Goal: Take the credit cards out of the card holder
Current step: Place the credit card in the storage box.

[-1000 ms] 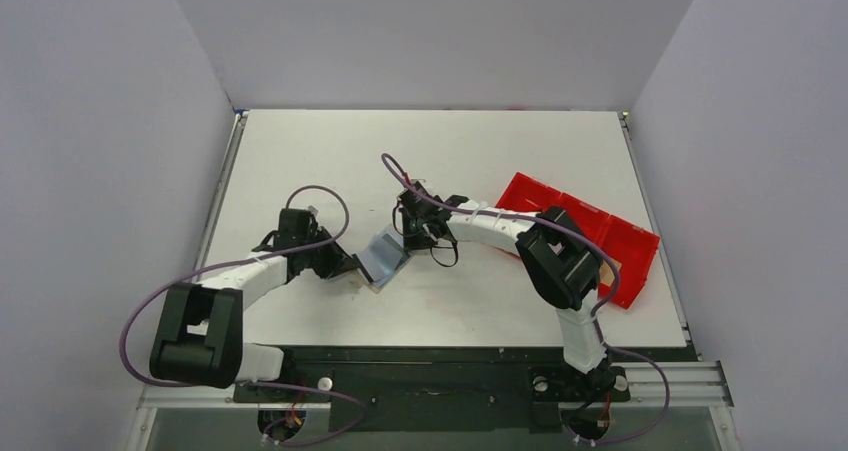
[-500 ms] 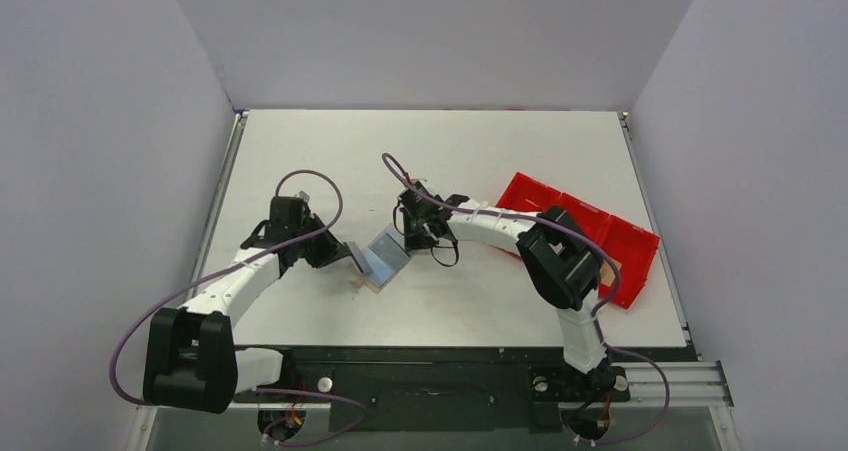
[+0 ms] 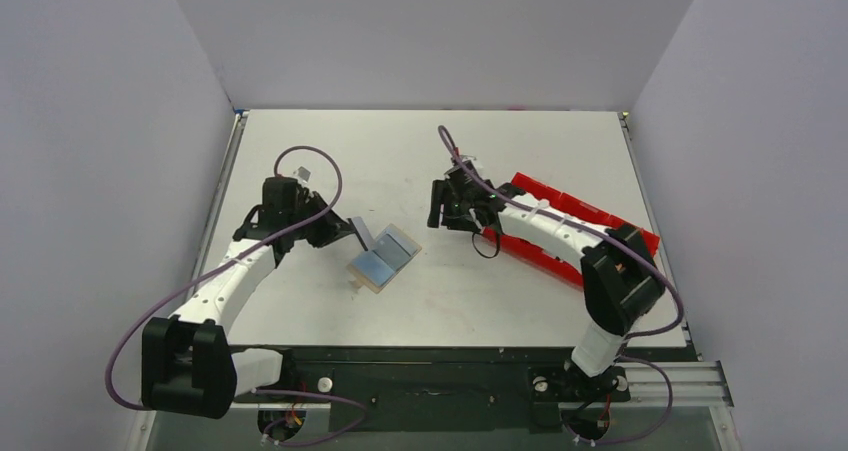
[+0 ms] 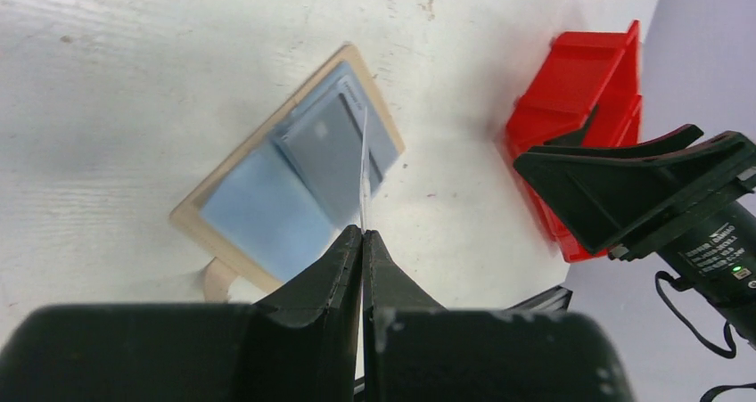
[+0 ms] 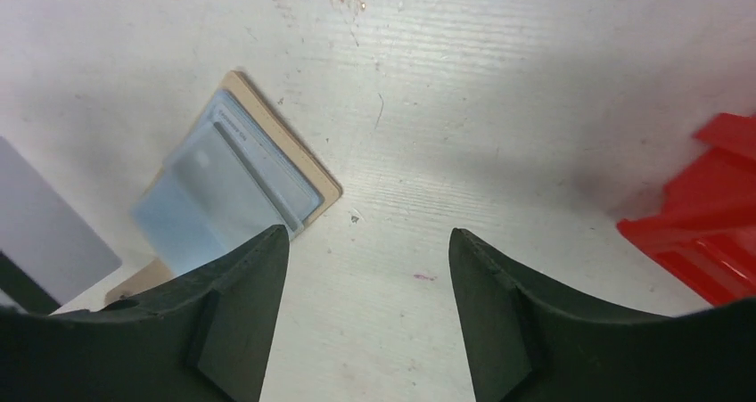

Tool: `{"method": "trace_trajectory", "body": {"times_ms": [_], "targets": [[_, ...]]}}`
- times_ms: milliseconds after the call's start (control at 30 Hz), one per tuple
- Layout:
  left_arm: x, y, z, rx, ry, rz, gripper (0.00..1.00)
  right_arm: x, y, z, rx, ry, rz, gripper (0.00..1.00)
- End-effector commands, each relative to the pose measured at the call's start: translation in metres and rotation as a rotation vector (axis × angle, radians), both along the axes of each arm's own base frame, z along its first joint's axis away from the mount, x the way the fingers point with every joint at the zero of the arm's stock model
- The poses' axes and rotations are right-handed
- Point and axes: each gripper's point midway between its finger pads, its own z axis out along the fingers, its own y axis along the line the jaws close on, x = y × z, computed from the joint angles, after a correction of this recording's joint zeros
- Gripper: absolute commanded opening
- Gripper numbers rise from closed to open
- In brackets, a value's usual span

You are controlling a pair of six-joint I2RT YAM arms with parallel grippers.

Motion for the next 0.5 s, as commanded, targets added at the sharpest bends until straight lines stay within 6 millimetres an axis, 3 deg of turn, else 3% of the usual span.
{"method": "trace_trajectory", "body": {"times_ms": [0,133,167,200,233,267,467], "targets": [[0.014,-0.024,0.051,-0.109,-0.185,-0.112,0.00,0.007,-0.002,0.057,0.170,-0.146,-0.016,0.64],[0.013,-0.043,0.070,-0.195,-0.250,-0.184,0.00,0.000,0.001,0.082,0.341,-0.194,0.012,0.65],[0.010,-0.049,0.075,-0.224,-0.255,-0.208,0.00,-0.004,0.001,0.080,0.367,-0.182,0.018,0.65],[0.012,-0.053,0.082,-0.241,-0.285,-0.223,0.00,-0.006,0.007,0.094,0.433,-0.206,0.053,0.65],[0.008,-0.060,0.086,-0.272,-0.281,-0.250,0.00,-0.010,0.007,0.091,0.453,-0.194,0.059,0.65],[0.010,-0.065,0.096,-0.292,-0.328,-0.269,0.00,-0.012,0.012,0.104,0.501,-0.223,0.089,0.65],[0.000,-0.100,0.125,-0.405,-0.402,-0.389,0.00,-0.026,0.019,0.137,0.660,-0.296,0.160,0.65]]}}
